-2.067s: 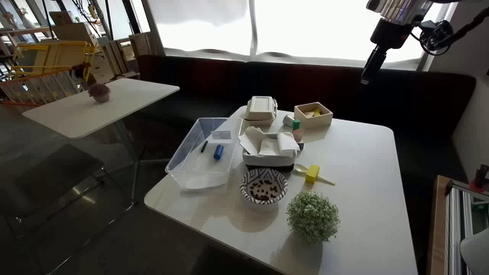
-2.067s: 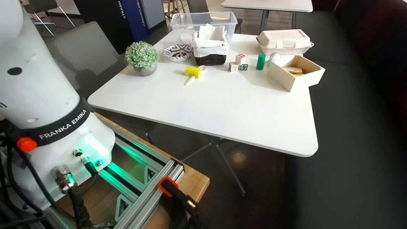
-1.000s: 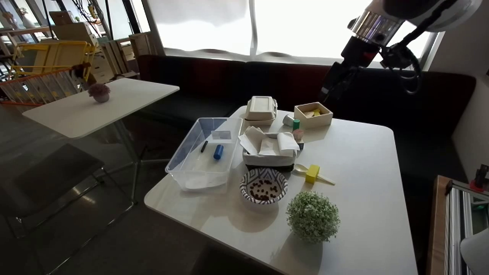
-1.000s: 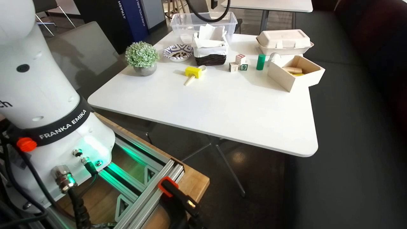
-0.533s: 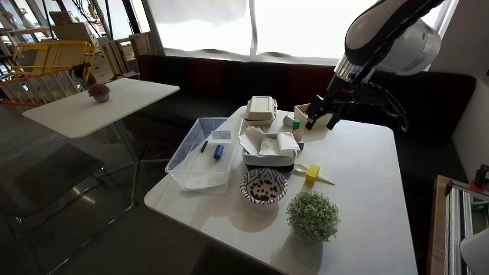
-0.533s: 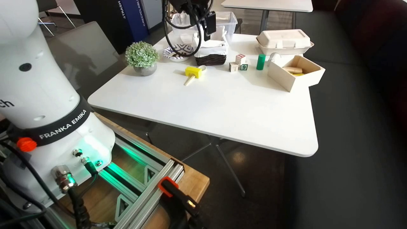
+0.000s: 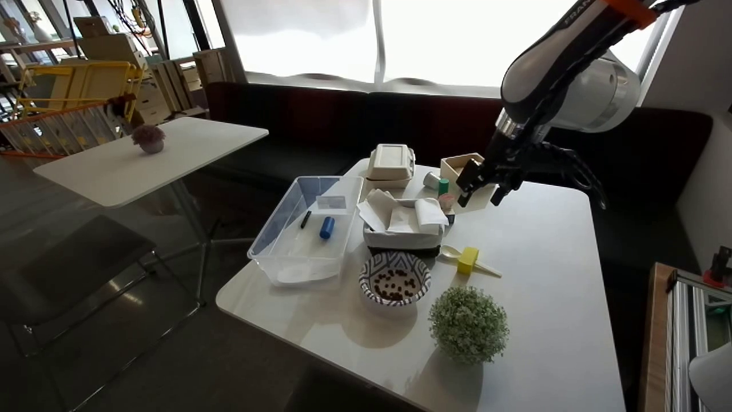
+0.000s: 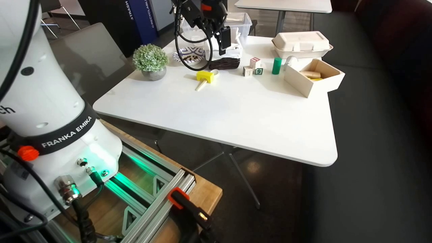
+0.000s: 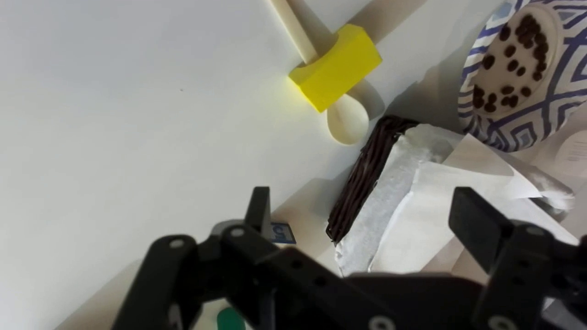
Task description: Stack the yellow block onto the white block
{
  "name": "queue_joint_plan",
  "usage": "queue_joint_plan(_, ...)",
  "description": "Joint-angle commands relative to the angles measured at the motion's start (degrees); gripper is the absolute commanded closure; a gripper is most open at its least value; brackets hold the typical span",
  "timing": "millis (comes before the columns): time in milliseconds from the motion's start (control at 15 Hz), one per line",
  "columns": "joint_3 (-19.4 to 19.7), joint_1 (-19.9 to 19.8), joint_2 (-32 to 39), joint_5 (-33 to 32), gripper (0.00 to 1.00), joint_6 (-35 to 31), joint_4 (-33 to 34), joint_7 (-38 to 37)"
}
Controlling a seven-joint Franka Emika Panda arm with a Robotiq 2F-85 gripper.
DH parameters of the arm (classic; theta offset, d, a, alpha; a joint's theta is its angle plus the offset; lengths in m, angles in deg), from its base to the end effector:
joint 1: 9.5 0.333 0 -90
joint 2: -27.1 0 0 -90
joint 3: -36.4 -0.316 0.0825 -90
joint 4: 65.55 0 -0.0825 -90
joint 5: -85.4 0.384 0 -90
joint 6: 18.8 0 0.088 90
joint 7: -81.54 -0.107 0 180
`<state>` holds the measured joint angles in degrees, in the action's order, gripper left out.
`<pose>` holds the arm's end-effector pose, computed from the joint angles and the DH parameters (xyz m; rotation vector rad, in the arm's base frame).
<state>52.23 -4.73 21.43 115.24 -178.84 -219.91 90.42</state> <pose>0.4110 -0.1017 0.2775 -2.8146 0.7398 -0.3258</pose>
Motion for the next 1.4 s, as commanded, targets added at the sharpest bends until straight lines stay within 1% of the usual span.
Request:
queue_joint_plan(0,0.31,1.77,1.66,8.65,0.00,1.07,1.79,0.64)
queue_joint_plan(133,0.06,2.31,4.06,13.16,0.00,1.09,3.17,0.09)
queue_joint_plan(333,-0.42,2.89,7.27,18.18,0.00,1.27,4.57,-0.22)
queue_joint_plan(467,-0.89,2.84,9.99,19.31,0.00,0.29,5.25,-1.41)
queue_joint_plan(667,-1.21,2.65,14.22,18.90,0.00,-0.22,6.22,-4.31)
queue_joint_plan(1000,-2.40,2.26,20.45,21.15,0.00,0.76,9.73,-6.54)
queue_joint_plan(1133,-3.01,2.09,22.28,21.69,0.12,1.08,11.19,-6.92)
queue_joint_plan(1267,-3.41,1.98,23.88,21.72,0.20,1.33,12.46,-7.70)
queue_joint_plan(1333,-3.61,1.85,24.52,21.84,0.33,1.46,12.96,-7.85)
